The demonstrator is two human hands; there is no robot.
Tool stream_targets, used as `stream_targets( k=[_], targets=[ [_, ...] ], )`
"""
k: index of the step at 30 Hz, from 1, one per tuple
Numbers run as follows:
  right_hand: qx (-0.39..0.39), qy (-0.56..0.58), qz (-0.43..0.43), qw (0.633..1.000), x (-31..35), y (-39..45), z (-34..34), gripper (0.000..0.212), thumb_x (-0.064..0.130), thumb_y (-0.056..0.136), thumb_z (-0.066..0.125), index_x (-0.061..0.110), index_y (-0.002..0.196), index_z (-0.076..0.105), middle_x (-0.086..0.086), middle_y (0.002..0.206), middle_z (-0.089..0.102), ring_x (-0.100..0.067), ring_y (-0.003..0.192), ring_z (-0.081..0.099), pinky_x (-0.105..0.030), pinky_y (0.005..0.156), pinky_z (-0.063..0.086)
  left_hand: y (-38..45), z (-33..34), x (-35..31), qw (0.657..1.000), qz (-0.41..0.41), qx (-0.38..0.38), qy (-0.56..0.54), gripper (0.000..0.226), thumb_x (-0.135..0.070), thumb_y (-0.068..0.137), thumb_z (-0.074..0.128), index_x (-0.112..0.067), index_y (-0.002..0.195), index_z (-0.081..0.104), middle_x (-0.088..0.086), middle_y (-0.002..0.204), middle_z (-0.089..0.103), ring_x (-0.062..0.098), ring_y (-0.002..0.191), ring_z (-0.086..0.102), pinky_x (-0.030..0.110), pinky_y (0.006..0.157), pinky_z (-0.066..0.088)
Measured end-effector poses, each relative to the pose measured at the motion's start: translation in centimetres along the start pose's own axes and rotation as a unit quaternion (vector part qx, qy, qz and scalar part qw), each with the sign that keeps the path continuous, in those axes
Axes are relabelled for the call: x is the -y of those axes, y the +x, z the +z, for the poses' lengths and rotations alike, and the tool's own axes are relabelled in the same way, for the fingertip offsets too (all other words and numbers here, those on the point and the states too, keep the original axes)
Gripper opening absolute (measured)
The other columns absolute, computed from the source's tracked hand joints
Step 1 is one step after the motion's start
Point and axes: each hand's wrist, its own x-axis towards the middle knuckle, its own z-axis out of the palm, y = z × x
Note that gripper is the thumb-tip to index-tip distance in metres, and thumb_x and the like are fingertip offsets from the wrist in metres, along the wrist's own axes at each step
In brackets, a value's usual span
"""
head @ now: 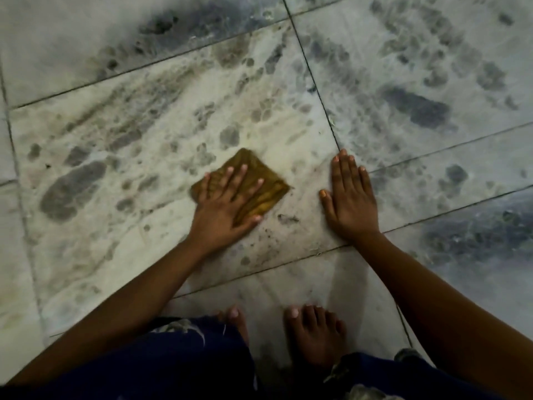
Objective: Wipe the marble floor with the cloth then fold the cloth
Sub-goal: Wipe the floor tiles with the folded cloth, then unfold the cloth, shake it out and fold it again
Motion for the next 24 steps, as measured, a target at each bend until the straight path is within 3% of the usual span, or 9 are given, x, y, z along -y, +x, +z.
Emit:
stream_targets(
  k=[3,5,10,14,24],
  targets=[
    [0.006,-0.001,0.0,1.0,0.0,0.0,0.1,0.066,0.041,0.096,0.021,0.0,0.147,0.019,-0.019,0.154,0.018,-0.024,0.144,0.014,-0.036,0.117,0.005,0.3,-1.2,4.4,0.992,-0.126,0.001,-0.027,0.067,-0.065,0.085,0.025,-0.038,0.145,0.023,0.002,0.157,0.009,0.023,0.144,0.007,0.051,0.111,0.002],
    [0.01,0.0,-0.002,1.0,0.0,-0.1,0.1,0.066,0.042,0.096,0.021,0.0,0.147,0.018,-0.019,0.154,0.017,-0.024,0.144,0.013,-0.035,0.117,0.003,2.8,-2.3,5.6,0.987,-0.156,-0.003,-0.038,0.064,-0.063,0.085,0.023,-0.039,0.145,0.024,0.0,0.158,0.01,0.023,0.145,0.005,0.052,0.11,0.002],
    [0.025,0.0,0.001,1.0,0.2,-0.1,-0.5,0.068,0.043,0.094,0.016,0.0,0.147,0.015,-0.019,0.155,0.013,-0.026,0.144,0.01,-0.036,0.117,0.003,6.1,-2.6,4.8,0.997,-0.068,0.004,-0.048,0.056,-0.054,0.091,0.022,-0.035,0.143,0.031,-0.001,0.155,0.021,0.027,0.145,0.008,0.059,0.109,-0.001],
    [0.04,-0.003,0.001,0.999,0.2,0.0,-0.6,0.071,0.045,0.092,0.014,0.0,0.147,0.013,-0.019,0.156,0.01,-0.027,0.145,0.009,-0.035,0.116,0.001,3.0,-1.1,2.2,0.999,0.03,-0.004,-0.043,0.05,-0.043,0.093,0.03,-0.028,0.139,0.042,0.005,0.149,0.035,0.033,0.14,0.025,0.067,0.103,0.01],
    [0.058,0.0,-0.026,0.998,0.8,0.5,-1.8,0.083,0.056,0.084,0.001,0.005,0.148,0.007,-0.014,0.157,0.001,-0.021,0.145,-0.002,-0.031,0.114,-0.009,-7.2,1.0,-4.4,0.996,0.074,-0.05,-0.028,0.047,-0.034,0.088,0.041,-0.027,0.134,0.039,0.001,0.131,0.058,0.023,0.12,0.055,0.064,0.098,0.03]
  ],
)
